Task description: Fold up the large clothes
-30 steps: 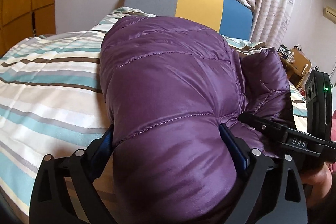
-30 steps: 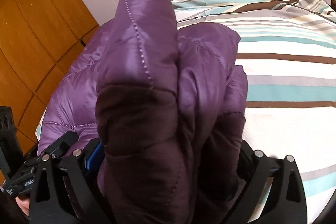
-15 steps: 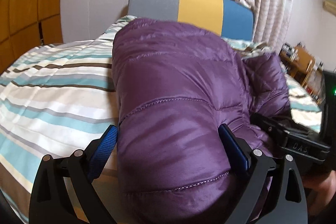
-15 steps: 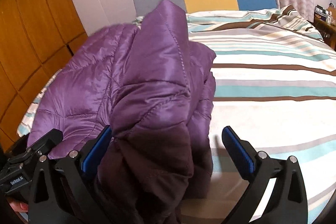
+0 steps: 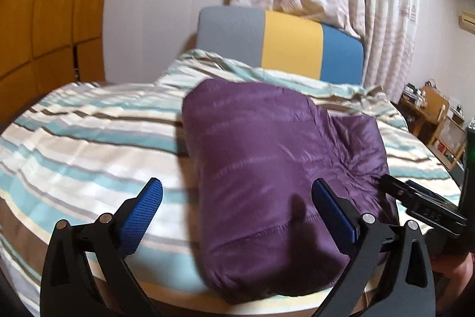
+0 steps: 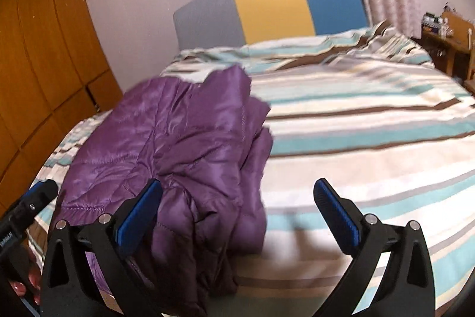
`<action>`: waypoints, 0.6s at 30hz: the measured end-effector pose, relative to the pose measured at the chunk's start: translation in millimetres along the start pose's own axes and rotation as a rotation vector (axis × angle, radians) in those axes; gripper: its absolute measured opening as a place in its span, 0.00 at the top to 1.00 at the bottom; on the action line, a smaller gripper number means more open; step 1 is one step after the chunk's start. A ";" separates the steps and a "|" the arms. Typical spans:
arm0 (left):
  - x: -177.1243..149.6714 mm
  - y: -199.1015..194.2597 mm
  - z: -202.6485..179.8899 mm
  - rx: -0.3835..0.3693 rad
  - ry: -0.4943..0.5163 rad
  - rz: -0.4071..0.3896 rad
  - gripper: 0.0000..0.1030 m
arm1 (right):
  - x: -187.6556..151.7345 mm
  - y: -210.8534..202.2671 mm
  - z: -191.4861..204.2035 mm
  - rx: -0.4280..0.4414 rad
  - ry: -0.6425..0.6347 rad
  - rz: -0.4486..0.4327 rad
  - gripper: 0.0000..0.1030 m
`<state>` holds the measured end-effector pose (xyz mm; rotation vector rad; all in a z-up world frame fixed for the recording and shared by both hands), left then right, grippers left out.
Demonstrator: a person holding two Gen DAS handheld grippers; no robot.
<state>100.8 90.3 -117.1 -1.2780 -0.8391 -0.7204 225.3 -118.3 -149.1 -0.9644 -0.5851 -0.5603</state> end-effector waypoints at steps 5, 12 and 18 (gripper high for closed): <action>13.3 7.8 11.2 0.006 -0.067 0.036 0.03 | 27.8 -1.1 9.2 0.009 0.035 -0.019 0.02; 47.7 37.2 22.4 -0.010 -0.160 0.071 0.03 | 65.5 0.2 55.9 0.044 -0.024 -0.060 0.02; 65.0 82.9 17.3 0.004 -0.147 0.163 0.03 | 68.0 57.4 78.4 0.013 -0.027 0.038 0.02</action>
Point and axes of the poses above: each gripper's, at about its wrist camera, not at the fingertips, and y roughly the way its jaws point, z to its left, x to its top, the point moved 6 cm from there along y, roughly the way its jaws point, and after that the axes turned 14 degrees about y, right-handed, at the moved point
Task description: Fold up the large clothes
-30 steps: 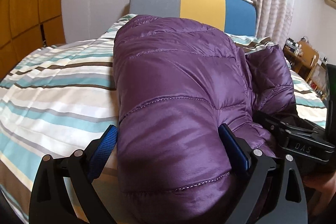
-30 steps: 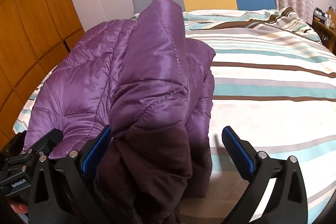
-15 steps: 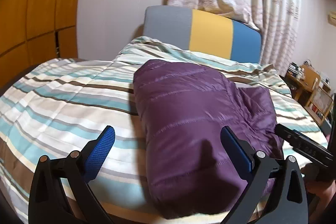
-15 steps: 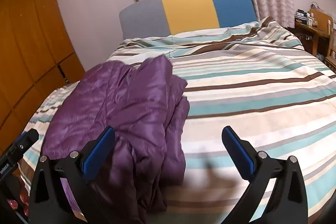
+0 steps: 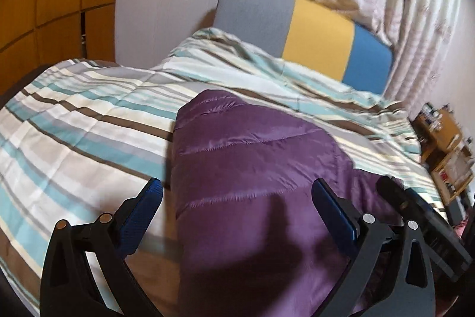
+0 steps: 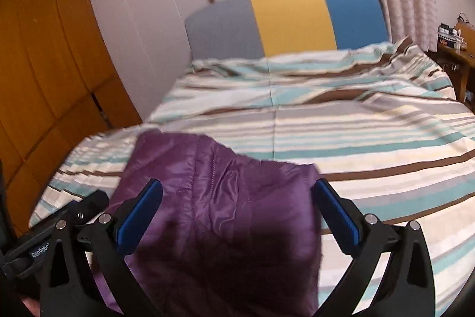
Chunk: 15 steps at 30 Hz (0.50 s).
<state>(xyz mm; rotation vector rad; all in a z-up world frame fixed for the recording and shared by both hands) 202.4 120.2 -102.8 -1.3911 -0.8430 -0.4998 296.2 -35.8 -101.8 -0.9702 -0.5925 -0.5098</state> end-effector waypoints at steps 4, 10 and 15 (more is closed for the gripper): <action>1.9 31.2 -1.4 -0.025 -0.049 0.071 0.03 | -8.5 28.2 -15.0 -0.049 0.006 0.022 0.02; -7.0 58.9 -3.8 0.013 -0.025 0.129 0.03 | -10.3 47.9 -36.7 -0.078 0.027 0.043 0.02; -11.2 77.6 -10.8 0.064 0.053 0.149 0.03 | -20.7 75.3 -54.5 -0.079 0.081 0.122 0.02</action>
Point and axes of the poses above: each gripper's, at about its wrist camera, not at the fingertips, and y roughly the way its jaws point, z to its left, x to its top, the point moved 6 cm from there along y, roughly the way its jaws point, and after that the axes turned 14 degrees about y, right-handed, at the moved point
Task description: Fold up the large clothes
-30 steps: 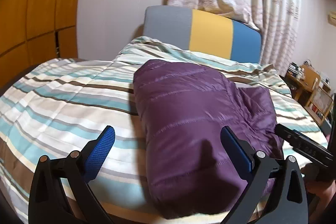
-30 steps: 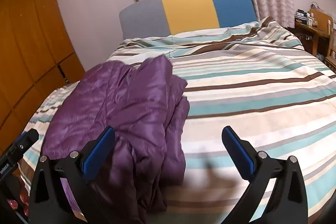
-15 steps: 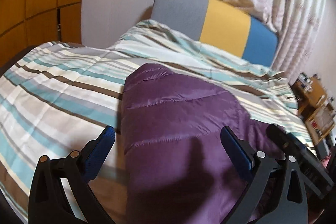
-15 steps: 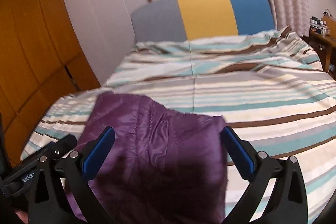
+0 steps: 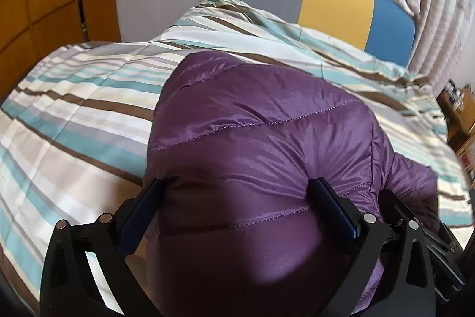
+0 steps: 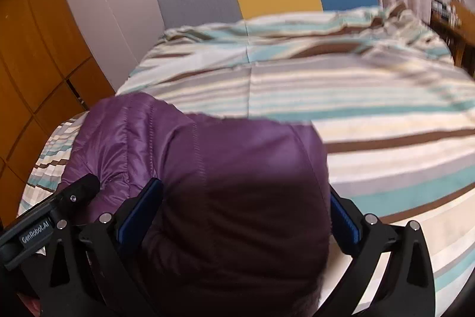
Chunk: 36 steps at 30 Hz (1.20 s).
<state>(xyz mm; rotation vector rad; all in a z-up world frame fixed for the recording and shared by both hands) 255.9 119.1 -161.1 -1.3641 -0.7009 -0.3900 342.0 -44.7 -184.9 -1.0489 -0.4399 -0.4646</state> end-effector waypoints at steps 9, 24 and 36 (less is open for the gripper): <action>-0.2 33.5 -7.3 0.015 0.032 0.002 0.03 | -4.4 31.7 -20.5 0.007 0.057 0.067 0.02; -23.7 -17.8 -3.4 -0.014 0.020 -0.104 0.03 | -14.6 -7.3 -20.6 -0.049 0.019 -0.027 0.02; -62.3 -66.8 -5.4 -0.079 0.030 -0.135 0.03 | -37.7 -65.9 -18.1 -0.061 -0.020 -0.053 0.02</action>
Point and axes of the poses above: each gripper's, at about its wrist camera, not at the fingertips, and y roughly the way its jaws point, z to its left, x to its top, the point moved 6 cm from there along y, roughly the way its jaws point, and after that the axes turned 14 degrees about y, right-handed, at the moved point
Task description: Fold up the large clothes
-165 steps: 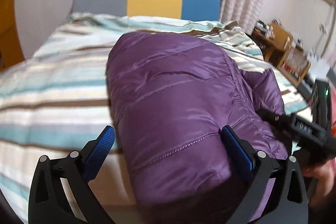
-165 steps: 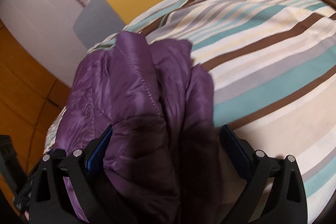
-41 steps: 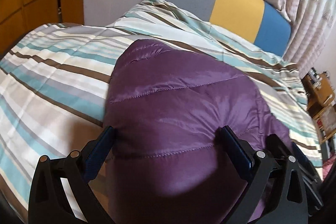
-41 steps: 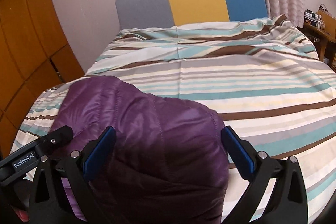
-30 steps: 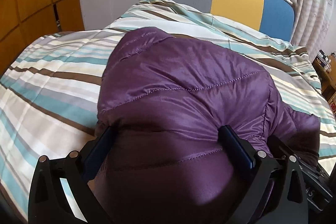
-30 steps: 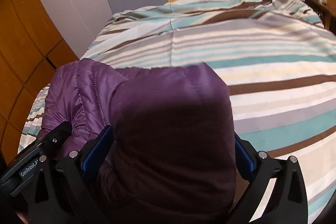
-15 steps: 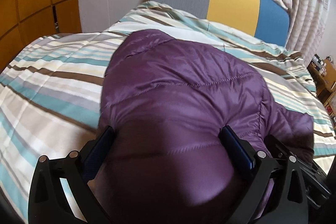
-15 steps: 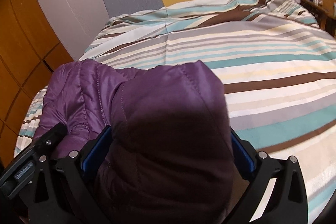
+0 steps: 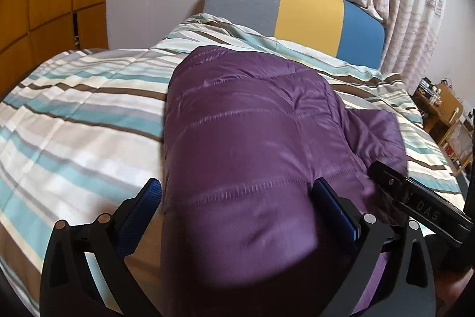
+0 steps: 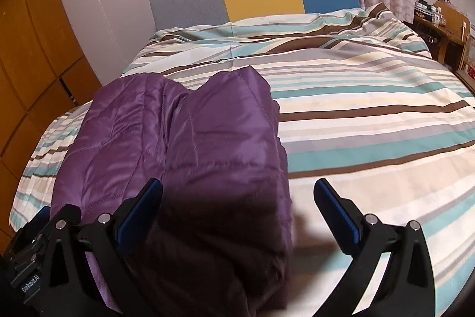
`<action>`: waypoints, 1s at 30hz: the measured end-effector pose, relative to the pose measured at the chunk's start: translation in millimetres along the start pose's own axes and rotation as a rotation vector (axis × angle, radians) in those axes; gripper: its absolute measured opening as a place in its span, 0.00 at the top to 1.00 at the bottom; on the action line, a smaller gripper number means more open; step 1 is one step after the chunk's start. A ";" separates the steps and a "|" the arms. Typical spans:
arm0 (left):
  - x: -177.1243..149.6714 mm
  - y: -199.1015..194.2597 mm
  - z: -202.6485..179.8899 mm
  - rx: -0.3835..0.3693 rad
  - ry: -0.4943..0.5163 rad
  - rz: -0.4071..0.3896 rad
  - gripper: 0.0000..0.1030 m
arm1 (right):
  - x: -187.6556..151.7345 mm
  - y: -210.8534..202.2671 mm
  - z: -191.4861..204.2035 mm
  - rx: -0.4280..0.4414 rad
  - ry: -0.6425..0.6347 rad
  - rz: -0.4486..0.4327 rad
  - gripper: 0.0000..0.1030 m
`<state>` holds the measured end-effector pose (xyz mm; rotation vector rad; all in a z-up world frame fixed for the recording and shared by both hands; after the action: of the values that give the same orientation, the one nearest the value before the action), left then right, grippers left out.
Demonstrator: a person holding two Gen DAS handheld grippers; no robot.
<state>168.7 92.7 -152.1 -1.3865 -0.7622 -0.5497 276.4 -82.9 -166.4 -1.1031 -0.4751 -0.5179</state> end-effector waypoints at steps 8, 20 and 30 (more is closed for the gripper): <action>-14.6 -38.8 0.2 0.050 0.042 -0.040 0.03 | -18.1 -30.2 0.7 0.026 -0.028 0.020 0.02; -20.8 -97.4 -2.5 0.088 0.073 -0.158 0.03 | -39.1 -101.0 -0.2 0.119 -0.088 0.014 0.02; -11.5 -126.5 -25.7 0.019 0.148 -0.191 0.03 | -41.2 -140.0 5.5 0.183 -0.098 -0.016 0.02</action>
<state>71.2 50.5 -77.8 -1.2474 -0.7820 -0.7837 158.2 -121.4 -90.0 -0.9521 -0.6051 -0.4266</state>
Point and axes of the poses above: each gripper's, at about its wrist camera, not at the fingertips, and y roughly the way its jaws point, z to its left, x to its top, the point moved 6 cm from there along y, roughly the way its jaws point, and after that the axes turned 14 degrees about y, right-handed, at the moved point
